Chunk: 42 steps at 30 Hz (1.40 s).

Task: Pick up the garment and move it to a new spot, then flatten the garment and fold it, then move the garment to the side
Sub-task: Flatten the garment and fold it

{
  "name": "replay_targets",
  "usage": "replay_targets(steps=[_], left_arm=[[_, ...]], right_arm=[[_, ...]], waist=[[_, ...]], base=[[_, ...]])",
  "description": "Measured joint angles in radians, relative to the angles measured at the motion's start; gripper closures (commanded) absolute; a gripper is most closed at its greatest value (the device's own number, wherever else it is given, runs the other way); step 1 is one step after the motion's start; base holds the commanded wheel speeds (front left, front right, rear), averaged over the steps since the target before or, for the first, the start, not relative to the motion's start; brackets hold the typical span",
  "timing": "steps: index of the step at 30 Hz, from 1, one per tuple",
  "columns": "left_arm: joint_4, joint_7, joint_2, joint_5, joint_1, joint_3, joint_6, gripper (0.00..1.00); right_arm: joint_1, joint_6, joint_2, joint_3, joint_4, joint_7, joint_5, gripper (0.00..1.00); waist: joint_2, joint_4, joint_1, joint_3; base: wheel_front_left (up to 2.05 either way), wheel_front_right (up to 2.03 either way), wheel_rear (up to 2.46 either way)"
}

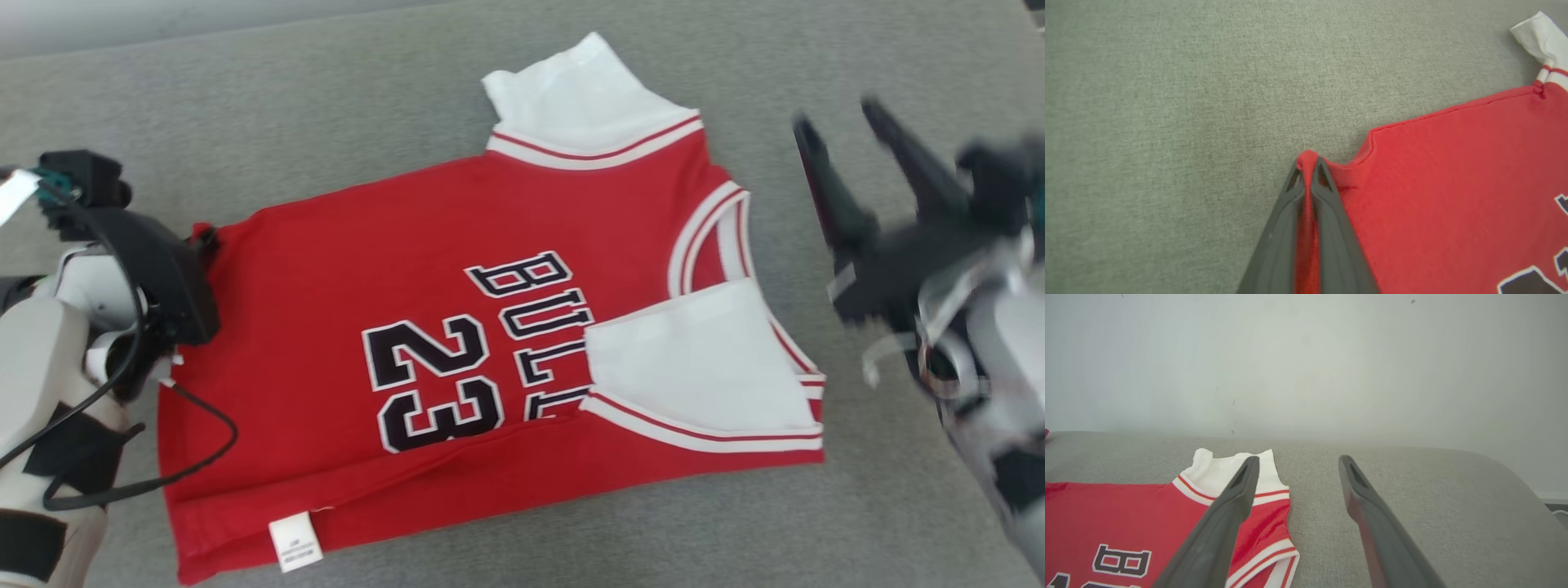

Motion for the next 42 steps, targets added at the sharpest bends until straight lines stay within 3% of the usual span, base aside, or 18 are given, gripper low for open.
replay_targets(steps=[8,19,34,42], left_arm=[[-0.001,-0.04,-0.016,0.017,-0.048,-0.022,-0.001,1.0],[-0.003,-0.088,-0.075,0.016,-0.101,-0.063,-0.001,1.0],[-0.005,-0.132,-0.168,-0.042,-0.175,-0.145,-0.001,1.0],[-0.005,-0.164,-0.167,-0.07,-0.194,-0.171,-0.008,1.0]], right_arm=[[-0.284,0.039,0.1,0.095,0.233,0.182,0.001,0.0],[-0.509,0.038,0.138,0.144,0.537,0.344,-0.046,0.0],[-0.645,0.038,0.127,0.156,0.754,0.376,-0.081,0.0],[-0.697,0.04,0.139,0.188,0.821,0.371,-0.123,0.0]], waist=[[0.0,0.07,0.0,0.016],[0.0,0.142,0.0001,0.068],[0.0,0.253,0.0,0.144],[-0.0001,0.288,0.0,0.197]], base=[[0.0,0.0,0.0],[0.0,0.0,0.0],[0.0,0.0,0.0],[0.0,0.0,0.0]])
